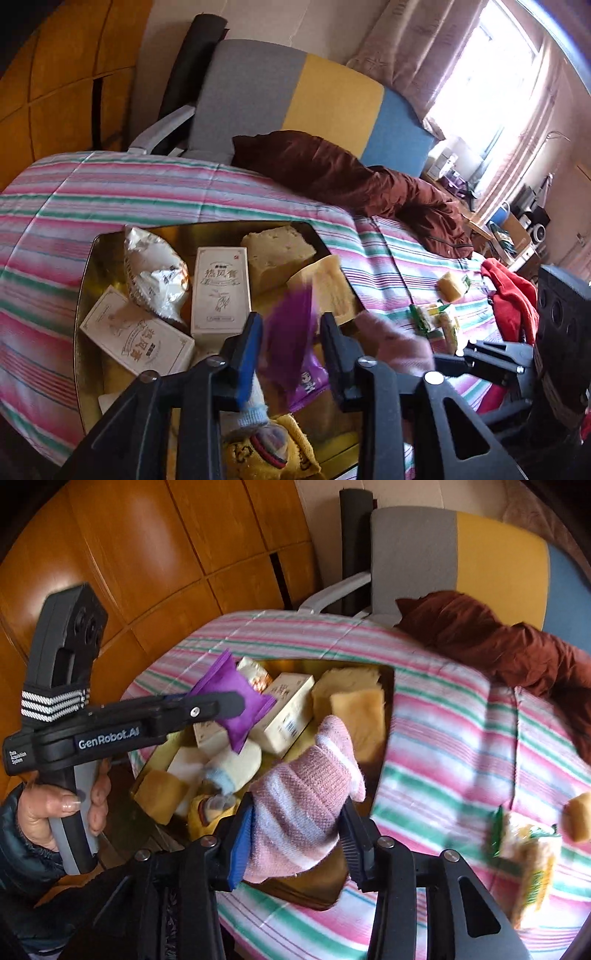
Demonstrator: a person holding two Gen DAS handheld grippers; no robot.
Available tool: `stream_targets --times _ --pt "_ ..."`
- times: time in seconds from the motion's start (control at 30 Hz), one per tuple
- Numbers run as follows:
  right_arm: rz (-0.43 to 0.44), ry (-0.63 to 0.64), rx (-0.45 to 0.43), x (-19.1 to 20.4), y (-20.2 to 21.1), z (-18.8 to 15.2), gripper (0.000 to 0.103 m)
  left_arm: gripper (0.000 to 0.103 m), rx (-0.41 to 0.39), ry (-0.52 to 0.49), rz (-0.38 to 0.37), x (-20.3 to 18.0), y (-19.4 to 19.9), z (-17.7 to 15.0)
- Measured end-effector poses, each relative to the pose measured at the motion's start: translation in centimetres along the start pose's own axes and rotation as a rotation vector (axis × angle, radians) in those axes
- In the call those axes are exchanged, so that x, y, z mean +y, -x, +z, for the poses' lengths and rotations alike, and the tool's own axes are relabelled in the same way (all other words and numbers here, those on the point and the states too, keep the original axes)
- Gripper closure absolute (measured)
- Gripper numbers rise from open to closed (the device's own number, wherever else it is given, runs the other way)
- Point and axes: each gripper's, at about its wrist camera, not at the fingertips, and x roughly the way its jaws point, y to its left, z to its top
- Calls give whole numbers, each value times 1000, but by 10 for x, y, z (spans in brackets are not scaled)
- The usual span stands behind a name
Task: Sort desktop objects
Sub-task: 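Carry the glove and purple packet over the gold tray and release both, then withdraw both open tools from the tray toward the remaining items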
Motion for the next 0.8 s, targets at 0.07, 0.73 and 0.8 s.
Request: stream_targets --times 0.07,0.73,0.8 --pt "-5 -5 18 2 -6 -4 53 63 -4 6 11 2 0 -2" --pt "-43 -38 16 3 -13 -15 46 42 -42 -66 173 -12 15 -8" --pt "-49 -36 10 3 -11 -16 45 42 -42 -74 191 -14 16 -9"
